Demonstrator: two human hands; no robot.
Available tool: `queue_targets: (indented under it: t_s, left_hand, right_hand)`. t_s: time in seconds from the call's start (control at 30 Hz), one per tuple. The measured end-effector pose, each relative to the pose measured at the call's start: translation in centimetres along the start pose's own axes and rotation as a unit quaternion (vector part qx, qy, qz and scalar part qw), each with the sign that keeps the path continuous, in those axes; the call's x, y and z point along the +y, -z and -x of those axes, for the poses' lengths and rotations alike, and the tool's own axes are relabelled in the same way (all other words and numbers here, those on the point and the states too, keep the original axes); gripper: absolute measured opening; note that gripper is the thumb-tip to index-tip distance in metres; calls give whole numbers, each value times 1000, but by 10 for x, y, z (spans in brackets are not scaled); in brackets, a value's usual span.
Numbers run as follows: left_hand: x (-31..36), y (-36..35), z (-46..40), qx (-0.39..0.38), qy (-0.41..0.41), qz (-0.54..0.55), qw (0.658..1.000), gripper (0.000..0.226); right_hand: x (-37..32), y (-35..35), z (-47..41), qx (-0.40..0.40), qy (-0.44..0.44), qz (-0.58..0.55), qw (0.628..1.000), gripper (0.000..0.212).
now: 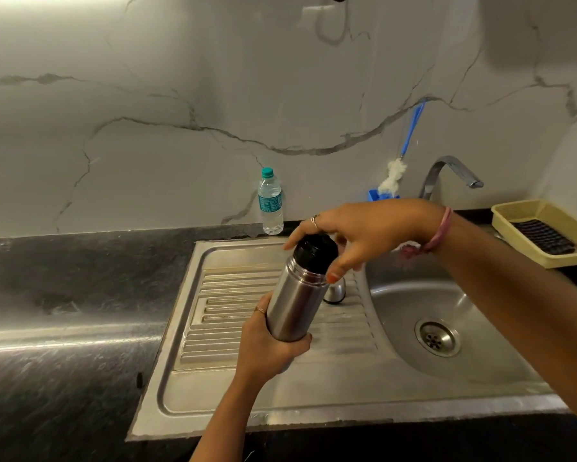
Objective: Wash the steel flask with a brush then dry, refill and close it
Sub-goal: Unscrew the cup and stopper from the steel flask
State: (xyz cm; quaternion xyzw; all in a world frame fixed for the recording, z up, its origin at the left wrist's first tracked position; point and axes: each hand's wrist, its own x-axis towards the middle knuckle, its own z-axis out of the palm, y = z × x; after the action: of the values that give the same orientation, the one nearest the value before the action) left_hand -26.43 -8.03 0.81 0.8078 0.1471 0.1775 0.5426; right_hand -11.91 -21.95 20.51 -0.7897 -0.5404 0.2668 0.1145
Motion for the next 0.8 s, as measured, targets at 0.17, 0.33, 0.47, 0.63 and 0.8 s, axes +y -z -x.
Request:
queue_targets:
  t_s: [0.17,0.33,0.47,0.63,0.8]
  left_hand:
    - [6,0,-1,-2,0,9,1000,67]
    - [4,2,-2,-11,-4,-2,1000,73]
    - [3,3,-1,-10,0,5,1000,73]
    - [1,2,-1,-13,1,9,1000,74]
    - [-4,2,-2,-10,6,8,1000,72]
  right_hand:
    - [0,-3,0,32,-47,-9,998,66]
    - [4,4,3,24,26,29,999,67]
    - [4,1,2,25,-28,-11,999,93]
    - [2,0,-2,36,-8,20,999,69]
    - [-2,-3,-1,35,-47,-1,998,83]
